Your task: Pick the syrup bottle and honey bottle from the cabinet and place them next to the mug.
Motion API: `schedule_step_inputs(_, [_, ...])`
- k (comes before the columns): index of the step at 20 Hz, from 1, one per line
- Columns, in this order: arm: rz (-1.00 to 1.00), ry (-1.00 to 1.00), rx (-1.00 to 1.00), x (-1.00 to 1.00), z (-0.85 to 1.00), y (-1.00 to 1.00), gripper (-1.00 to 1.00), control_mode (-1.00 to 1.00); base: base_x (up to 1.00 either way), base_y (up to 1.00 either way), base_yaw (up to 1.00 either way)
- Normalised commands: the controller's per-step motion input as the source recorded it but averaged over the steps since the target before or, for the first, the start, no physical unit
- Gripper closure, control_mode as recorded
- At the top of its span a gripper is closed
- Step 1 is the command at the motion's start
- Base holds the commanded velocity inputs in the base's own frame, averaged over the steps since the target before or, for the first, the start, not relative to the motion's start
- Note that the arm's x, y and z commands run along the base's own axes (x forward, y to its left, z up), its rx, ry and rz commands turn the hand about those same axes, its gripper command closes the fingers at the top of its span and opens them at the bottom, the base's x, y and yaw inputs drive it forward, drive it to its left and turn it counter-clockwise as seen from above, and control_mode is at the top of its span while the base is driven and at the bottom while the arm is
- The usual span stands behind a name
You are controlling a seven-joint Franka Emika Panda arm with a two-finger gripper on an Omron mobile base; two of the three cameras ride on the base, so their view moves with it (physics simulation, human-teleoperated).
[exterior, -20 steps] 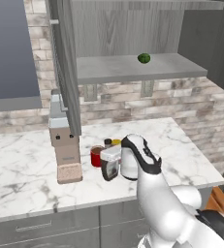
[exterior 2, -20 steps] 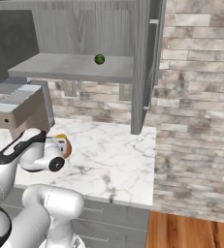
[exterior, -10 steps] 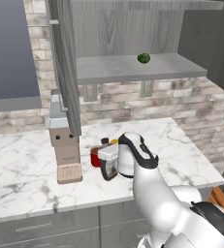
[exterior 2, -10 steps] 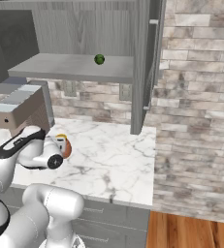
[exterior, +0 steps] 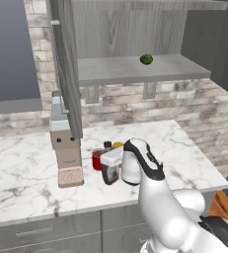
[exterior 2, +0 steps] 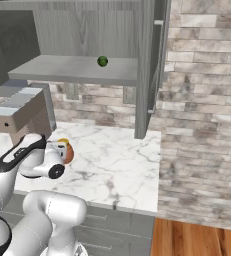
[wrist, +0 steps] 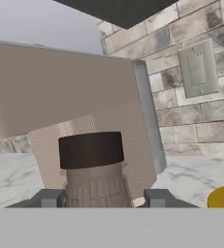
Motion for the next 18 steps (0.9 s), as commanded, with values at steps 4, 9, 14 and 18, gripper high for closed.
schedule_step_inputs(4, [0.00,-0.16,0.03,0.00,-0.11,0.00,1.00,-1.00,0.00,0.00,0.00])
schedule_step_inputs(9, [0.00,-0.13,0.00,0.00,-0.16,0.00,1.00,-1.00,0.00,0.00,0.00])
schedule_step_inputs(14, [0.00,-0.03,0.00,0.00,-0.12,0.00,1.00,-1.00,0.00,0.00,0.00])
schedule_step_inputs(18, [0.00,0.00,0.00,0.00,-0.01,0.00,1.00,-1.00,0.00,0.00,0.00])
